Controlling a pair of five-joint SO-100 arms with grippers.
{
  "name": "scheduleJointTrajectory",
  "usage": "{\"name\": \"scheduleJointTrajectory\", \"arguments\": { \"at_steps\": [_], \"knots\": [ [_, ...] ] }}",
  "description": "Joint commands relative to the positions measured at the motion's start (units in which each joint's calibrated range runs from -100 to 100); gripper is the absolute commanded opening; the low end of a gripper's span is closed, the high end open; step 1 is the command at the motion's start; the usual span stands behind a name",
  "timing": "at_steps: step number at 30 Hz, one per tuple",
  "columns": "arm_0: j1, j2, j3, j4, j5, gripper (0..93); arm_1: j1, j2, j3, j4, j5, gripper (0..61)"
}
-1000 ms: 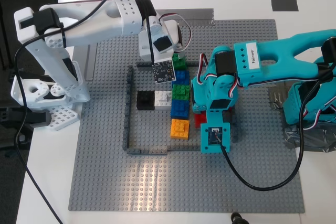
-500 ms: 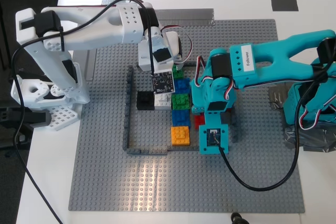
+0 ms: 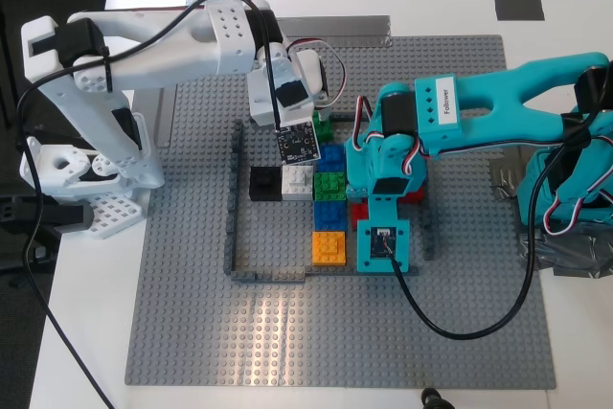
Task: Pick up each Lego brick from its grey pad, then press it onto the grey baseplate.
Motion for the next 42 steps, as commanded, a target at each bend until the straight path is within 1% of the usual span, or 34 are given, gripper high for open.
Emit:
{"name": "scheduleJointTrajectory", "arguments": {
  "at_steps": [1,13,21,32,33,36,37,40,42],
  "knots": [
    [0.23,-0.23,-1.17,-0.34,0.12,0.0,-0.53,-5.09,-1.25,-2.21,-0.29,0.2],
    [0.23,-0.06,-0.54,-0.43,0.12,0.0,-0.39,-4.23,0.38,-3.51,-0.04,0.2],
    [0.23,-0.06,-0.54,-1.24,0.12,0.0,1.28,-3.03,-0.71,-4.41,0.49,0.2],
    [0.23,-0.06,-0.54,-0.91,0.12,0.0,1.28,-0.19,-1.88,-3.68,0.25,0.3],
    [0.23,-0.06,-0.54,-0.91,0.12,0.0,1.28,-0.19,-1.88,-3.68,0.30,1.2],
    [0.30,-0.06,-0.54,-0.26,0.12,0.0,0.92,0.15,-1.43,-3.84,0.00,9.7],
    [0.30,-0.06,-0.63,0.55,0.12,0.0,0.84,0.32,-1.52,-3.84,0.15,10.4],
    [0.30,-0.40,-0.63,2.26,-0.17,14.0,0.84,0.49,-1.70,-4.25,0.20,12.1],
    [0.30,-0.75,-0.81,2.50,-0.22,20.8,0.99,0.49,-1.79,-4.57,0.25,14.4]
  ]
}}
